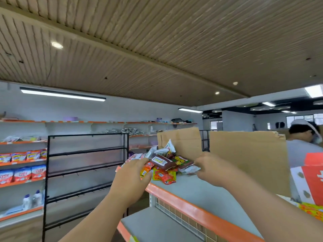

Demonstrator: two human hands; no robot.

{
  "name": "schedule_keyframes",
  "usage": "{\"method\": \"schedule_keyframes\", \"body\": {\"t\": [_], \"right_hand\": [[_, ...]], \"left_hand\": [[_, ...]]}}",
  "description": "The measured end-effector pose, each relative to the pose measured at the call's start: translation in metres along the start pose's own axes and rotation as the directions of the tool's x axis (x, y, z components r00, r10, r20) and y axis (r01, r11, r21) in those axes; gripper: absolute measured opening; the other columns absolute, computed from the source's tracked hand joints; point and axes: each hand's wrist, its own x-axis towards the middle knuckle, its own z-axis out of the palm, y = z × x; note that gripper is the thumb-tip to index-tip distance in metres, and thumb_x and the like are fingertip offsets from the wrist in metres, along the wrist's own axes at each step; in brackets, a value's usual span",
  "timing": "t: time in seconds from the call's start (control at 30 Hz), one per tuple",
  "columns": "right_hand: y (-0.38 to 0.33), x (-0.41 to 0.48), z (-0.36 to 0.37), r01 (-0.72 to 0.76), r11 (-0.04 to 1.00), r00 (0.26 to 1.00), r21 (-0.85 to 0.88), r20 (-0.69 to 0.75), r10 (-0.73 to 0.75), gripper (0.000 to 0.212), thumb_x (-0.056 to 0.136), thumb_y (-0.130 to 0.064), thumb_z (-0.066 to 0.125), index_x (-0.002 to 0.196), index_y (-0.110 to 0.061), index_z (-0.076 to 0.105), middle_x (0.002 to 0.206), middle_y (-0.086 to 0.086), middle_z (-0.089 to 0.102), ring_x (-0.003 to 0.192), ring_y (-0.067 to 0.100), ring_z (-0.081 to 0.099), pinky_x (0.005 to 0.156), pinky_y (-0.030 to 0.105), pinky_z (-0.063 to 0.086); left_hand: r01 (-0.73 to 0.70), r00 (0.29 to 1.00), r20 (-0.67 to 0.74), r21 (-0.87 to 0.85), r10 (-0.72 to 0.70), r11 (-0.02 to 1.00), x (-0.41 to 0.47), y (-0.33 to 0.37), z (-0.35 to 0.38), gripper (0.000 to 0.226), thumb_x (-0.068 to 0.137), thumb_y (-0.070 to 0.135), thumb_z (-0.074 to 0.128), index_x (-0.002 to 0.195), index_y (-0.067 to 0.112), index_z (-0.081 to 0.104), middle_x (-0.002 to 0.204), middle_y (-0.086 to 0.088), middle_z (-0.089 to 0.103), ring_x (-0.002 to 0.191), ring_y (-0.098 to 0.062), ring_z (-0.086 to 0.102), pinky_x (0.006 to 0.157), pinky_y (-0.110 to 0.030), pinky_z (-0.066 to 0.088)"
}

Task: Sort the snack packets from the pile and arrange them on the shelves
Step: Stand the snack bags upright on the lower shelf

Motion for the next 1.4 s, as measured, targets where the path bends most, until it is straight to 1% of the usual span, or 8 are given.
{"method": "schedule_keyframes", "body": {"t": [0.2, 0.3, 0.43, 0.63, 0.77, 0.83, 1.2, 1.4], "right_hand": [[-0.031, 0.061, -0.002, -0.093, 0.995, 0.996, -0.018, -0.017, 0.093, 0.02, 0.084, -0.031, 0.054, 0.069, -0.034, 0.042, 0.096, -0.001, 0.055, 0.079, 0.018, 0.054, 0.065, 0.035, 0.048], [-0.048, 0.086, 0.018, -0.108, 0.993, 0.994, -0.043, -0.015, 0.108, 0.009, 0.085, -0.038, 0.056, 0.089, -0.032, 0.062, 0.098, -0.003, 0.062, 0.085, 0.018, 0.058, 0.075, 0.036, 0.053], [-0.065, 0.11, 0.044, -0.14, 0.983, 0.988, -0.117, 0.047, 0.146, 0.033, 0.08, -0.046, 0.052, 0.11, -0.038, 0.063, 0.107, -0.01, 0.065, 0.096, 0.017, 0.06, 0.094, 0.042, 0.047], [-0.067, 0.143, 0.063, -0.1, 0.988, 0.991, -0.116, 0.078, 0.11, 0.031, 0.09, -0.035, 0.056, 0.118, -0.025, 0.065, 0.118, 0.001, 0.063, 0.104, 0.022, 0.06, 0.08, 0.031, 0.051], [-0.052, 0.177, 0.077, -0.093, 0.989, 0.99, -0.112, 0.094, 0.104, 0.006, 0.089, -0.036, 0.057, 0.086, -0.031, 0.058, 0.092, -0.006, 0.056, 0.087, 0.02, 0.057, 0.057, 0.027, 0.039], [-0.044, 0.198, 0.083, -0.109, 0.991, 0.988, -0.077, 0.101, 0.117, 0.016, 0.087, -0.038, 0.058, 0.074, -0.032, 0.05, 0.084, -0.007, 0.056, 0.082, 0.02, 0.058, 0.057, 0.027, 0.041], [0.014, 0.302, 0.09, -0.154, 0.986, 0.981, -0.066, 0.11, 0.161, 0.035, 0.095, -0.038, 0.055, 0.129, -0.03, 0.059, 0.126, -0.002, 0.06, 0.109, 0.021, 0.055, 0.092, 0.032, 0.05], [0.04, 0.321, 0.111, -0.132, 0.985, 0.967, -0.111, 0.205, 0.152, 0.045, 0.088, -0.045, 0.063, 0.124, -0.017, 0.061, 0.116, 0.004, 0.064, 0.106, 0.027, 0.06, 0.078, 0.032, 0.047]], "left_hand": [[-0.01, 1.0, -0.004, -0.139, 0.009, 0.99, 0.063, -0.064, 0.011, 0.048, 0.097, 0.047, 0.055, 0.144, 0.039, 0.05, 0.141, 0.011, 0.057, 0.127, -0.015, 0.051, 0.102, -0.035, 0.044], [0.005, 1.0, 0.031, -0.173, 0.0, 0.985, 0.077, -0.096, 0.021, 0.052, 0.099, 0.047, 0.054, 0.149, 0.037, 0.046, 0.147, 0.01, 0.053, 0.133, -0.015, 0.048, 0.106, -0.034, 0.042], [0.051, 0.996, 0.085, -0.209, -0.033, 0.977, 0.093, -0.13, 0.039, 0.057, 0.098, 0.051, 0.052, 0.152, 0.037, 0.042, 0.155, 0.01, 0.045, 0.14, -0.015, 0.043, 0.112, -0.035, 0.04], [-0.011, 0.995, 0.091, -0.245, 0.034, 0.97, 0.117, -0.139, 0.069, 0.051, 0.099, 0.043, 0.054, 0.149, 0.038, 0.045, 0.15, 0.013, 0.049, 0.136, -0.012, 0.045, 0.107, -0.03, 0.038], [-0.066, 0.986, 0.133, -0.212, 0.096, 0.975, 0.135, -0.142, 0.089, 0.052, 0.098, 0.044, 0.055, 0.148, 0.039, 0.045, 0.151, 0.013, 0.049, 0.137, -0.011, 0.043, 0.11, -0.03, 0.037], [-0.112, 0.98, 0.146, -0.147, 0.134, 0.983, 0.149, -0.147, 0.093, 0.049, 0.097, 0.042, 0.055, 0.146, 0.039, 0.048, 0.149, 0.012, 0.052, 0.134, -0.012, 0.046, 0.108, -0.03, 0.04], [-0.265, 0.956, 0.124, -0.013, 0.265, 0.964, 0.241, -0.132, 0.124, 0.041, 0.094, 0.042, 0.052, 0.134, 0.039, 0.059, 0.134, 0.014, 0.062, 0.118, -0.011, 0.058, 0.096, -0.033, 0.049], [-0.365, 0.903, 0.239, -0.01, 0.357, 0.931, 0.261, -0.112, 0.178, 0.044, 0.091, 0.042, 0.055, 0.135, 0.037, 0.059, 0.132, 0.008, 0.061, 0.122, -0.018, 0.055, 0.098, -0.035, 0.048]]}}
